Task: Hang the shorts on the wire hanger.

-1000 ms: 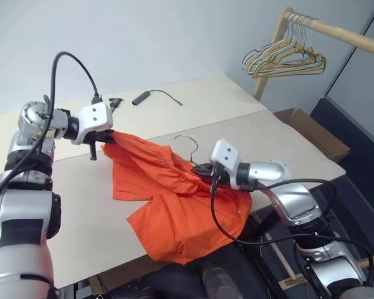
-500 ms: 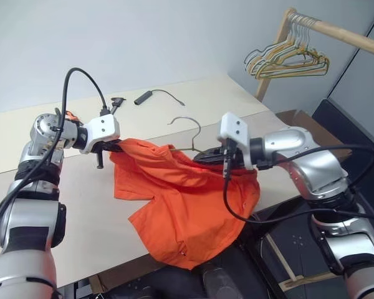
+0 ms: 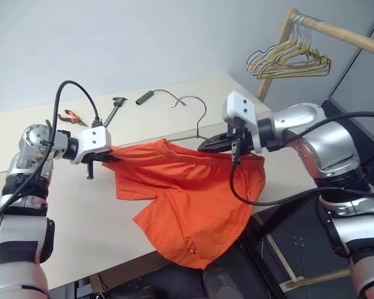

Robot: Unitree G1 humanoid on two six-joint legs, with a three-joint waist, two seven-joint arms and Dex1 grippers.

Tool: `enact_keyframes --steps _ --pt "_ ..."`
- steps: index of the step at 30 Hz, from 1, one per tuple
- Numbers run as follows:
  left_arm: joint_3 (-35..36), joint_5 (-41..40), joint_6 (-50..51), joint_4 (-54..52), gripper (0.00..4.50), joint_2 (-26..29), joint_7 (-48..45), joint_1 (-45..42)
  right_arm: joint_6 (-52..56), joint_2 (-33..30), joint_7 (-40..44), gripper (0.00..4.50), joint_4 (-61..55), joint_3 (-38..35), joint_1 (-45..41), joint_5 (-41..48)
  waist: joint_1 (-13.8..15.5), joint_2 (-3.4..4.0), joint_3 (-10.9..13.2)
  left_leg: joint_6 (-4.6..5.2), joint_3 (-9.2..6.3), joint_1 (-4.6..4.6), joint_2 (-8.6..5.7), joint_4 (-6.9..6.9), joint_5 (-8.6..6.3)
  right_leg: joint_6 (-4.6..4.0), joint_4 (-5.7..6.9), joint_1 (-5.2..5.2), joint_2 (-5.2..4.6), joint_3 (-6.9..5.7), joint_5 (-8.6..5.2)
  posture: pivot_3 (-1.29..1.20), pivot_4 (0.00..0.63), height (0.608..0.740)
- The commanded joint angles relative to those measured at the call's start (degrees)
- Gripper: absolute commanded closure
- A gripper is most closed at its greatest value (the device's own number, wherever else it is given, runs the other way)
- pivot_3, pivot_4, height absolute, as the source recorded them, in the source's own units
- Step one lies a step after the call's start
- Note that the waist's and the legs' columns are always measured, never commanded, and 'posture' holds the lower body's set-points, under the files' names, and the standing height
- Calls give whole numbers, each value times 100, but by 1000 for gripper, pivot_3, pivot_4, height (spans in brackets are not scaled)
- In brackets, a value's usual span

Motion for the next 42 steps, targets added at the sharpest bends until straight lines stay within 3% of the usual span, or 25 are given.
enact_keyframes --steps 1,13,21,35,42 --pt "313 -402 357 -375 4470 -88 76 -251 -146 94 -231 4500 -211 12 173 -162 8 -5 -3 0 -1 0 0 0 0 0 0 1 0 -2 0 -219 0 740" --pt "367 -643 713 -617 4470 209 -346 -606 -1275 1044 -1585 4500 -472 -232 1500 -595 9 -7 -7 0 -1 4 0 0 0 0 7 0 2 -1 0 -196 0 740" --pt "354 -621 677 -337 4470 274 -394 -860 -2183 1405 -1976 4500 -213 -288 2043 -857 8 -7 -8 0 0 7 -1 -1 0 0 6 2 4 -2 0 -195 0 740" --pt "370 -745 817 -723 4470 272 -622 -530 -3293 2222 -1900 4500 1371 413 1403 -1630 -3 -8 -9 -1 0 11 0 0 1 1 10 3 8 0 0 -169 0 740" --pt "426 -815 908 -950 4470 461 -692 -337 -3279 1900 -1939 4500 1810 621 1377 -2338 24 -8 -9 -2 -2 10 -2 -1 1 0 14 -2 8 0 0 -157 0 740"
